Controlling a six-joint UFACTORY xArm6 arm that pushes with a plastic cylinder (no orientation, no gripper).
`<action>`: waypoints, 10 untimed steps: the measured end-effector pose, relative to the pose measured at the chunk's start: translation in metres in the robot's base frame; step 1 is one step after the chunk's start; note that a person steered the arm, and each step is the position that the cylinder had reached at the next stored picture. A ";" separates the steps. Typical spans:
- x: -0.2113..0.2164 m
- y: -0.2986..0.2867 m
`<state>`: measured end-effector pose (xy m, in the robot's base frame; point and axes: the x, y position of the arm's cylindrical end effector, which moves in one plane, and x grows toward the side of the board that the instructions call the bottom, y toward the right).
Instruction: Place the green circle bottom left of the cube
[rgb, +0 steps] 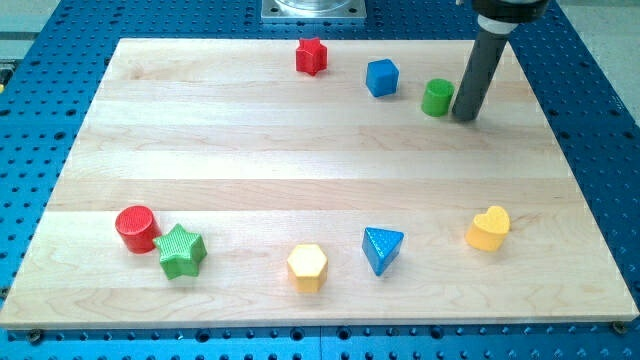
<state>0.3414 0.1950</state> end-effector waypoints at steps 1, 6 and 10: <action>0.002 -0.042; -0.020 -0.096; -0.056 -0.093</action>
